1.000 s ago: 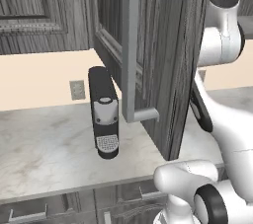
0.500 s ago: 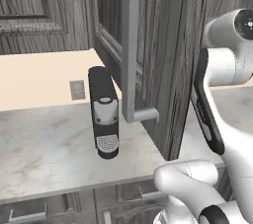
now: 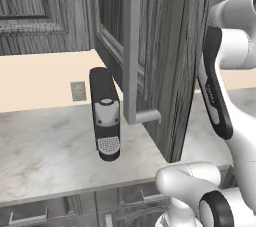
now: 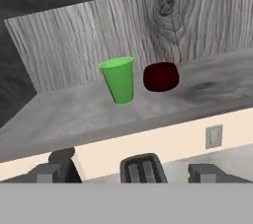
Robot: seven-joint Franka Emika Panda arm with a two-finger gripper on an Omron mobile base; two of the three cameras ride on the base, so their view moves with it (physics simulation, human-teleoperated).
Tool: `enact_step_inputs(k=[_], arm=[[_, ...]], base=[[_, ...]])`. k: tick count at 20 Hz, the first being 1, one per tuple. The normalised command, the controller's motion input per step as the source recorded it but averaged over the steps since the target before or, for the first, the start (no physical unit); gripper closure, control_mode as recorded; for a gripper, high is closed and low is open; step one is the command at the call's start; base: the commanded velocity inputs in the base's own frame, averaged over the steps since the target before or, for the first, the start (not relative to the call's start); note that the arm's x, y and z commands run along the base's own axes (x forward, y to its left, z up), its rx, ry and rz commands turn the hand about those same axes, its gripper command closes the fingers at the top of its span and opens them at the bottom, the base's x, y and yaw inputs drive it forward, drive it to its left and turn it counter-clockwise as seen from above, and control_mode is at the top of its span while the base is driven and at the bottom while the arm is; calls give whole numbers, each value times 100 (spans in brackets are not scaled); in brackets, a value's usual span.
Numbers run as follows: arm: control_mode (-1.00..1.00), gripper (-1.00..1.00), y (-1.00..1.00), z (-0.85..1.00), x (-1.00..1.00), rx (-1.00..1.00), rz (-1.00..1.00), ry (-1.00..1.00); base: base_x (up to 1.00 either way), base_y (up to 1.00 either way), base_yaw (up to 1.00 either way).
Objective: There is a tray on the dining counter. Grab the cup, mug, and pitcher and place them on the tray. The pitcher may be placed next to the tray if it cannot fit the tray.
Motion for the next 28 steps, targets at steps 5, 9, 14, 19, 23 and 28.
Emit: enact_step_inputs(k=[5, 9, 14, 19, 23, 28], arm=[[-100, -100, 0, 16, 0, 39, -21, 0], [-100, -100, -16, 5, 6, 44, -9, 0], [-100, -100, -28, 0, 4, 52, 0, 1], [-100, -100, -5, 0, 9, 33, 0, 3], [-100, -100, 0, 0, 36, 9, 0, 6], [-100, -100, 0, -5, 52, 7, 0, 7]], base=[[0, 0, 0], [0, 0, 0], [0, 0, 0], [0, 0, 0], [0, 0, 0], [0, 0, 0]])
